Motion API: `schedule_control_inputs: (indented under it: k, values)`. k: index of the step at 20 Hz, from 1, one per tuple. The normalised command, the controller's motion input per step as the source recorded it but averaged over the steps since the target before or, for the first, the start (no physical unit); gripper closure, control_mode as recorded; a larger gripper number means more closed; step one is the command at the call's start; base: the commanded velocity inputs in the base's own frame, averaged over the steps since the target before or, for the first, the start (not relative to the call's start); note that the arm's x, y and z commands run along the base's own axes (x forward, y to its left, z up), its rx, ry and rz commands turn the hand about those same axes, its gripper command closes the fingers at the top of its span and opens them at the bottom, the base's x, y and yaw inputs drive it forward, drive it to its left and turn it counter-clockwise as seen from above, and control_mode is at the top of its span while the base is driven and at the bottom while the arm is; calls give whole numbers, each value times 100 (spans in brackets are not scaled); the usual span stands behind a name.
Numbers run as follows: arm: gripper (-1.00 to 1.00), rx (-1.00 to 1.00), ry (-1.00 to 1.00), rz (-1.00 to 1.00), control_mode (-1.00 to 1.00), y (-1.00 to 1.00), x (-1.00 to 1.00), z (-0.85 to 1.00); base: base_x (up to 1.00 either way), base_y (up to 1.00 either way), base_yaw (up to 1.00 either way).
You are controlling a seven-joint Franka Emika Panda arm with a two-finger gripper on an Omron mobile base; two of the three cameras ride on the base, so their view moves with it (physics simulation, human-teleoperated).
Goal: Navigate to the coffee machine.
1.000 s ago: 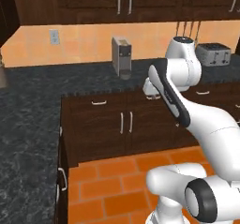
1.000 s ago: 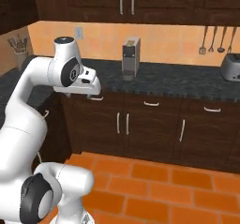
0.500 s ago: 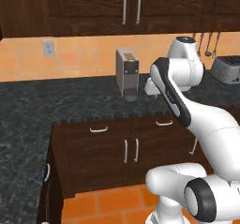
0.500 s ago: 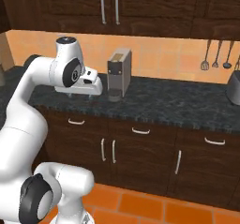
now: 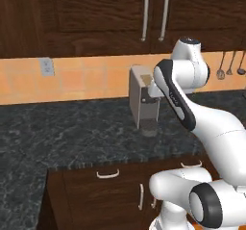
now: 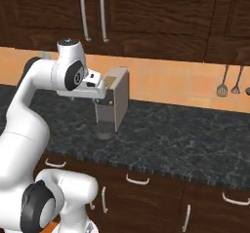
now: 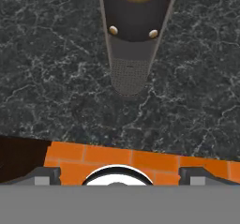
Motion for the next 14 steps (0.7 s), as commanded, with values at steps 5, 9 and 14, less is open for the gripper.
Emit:
schedule_control_inputs:
  k: [5, 9, 14]
  values:
    - [-100, 0, 0, 0, 100, 0, 0, 0, 98, -15, 3]
    - [-100, 0, 0, 0, 100, 0, 0, 0, 59, -5, 0]
    - [-100, 0, 0, 0, 100, 0, 0, 0, 3, 0, 0]
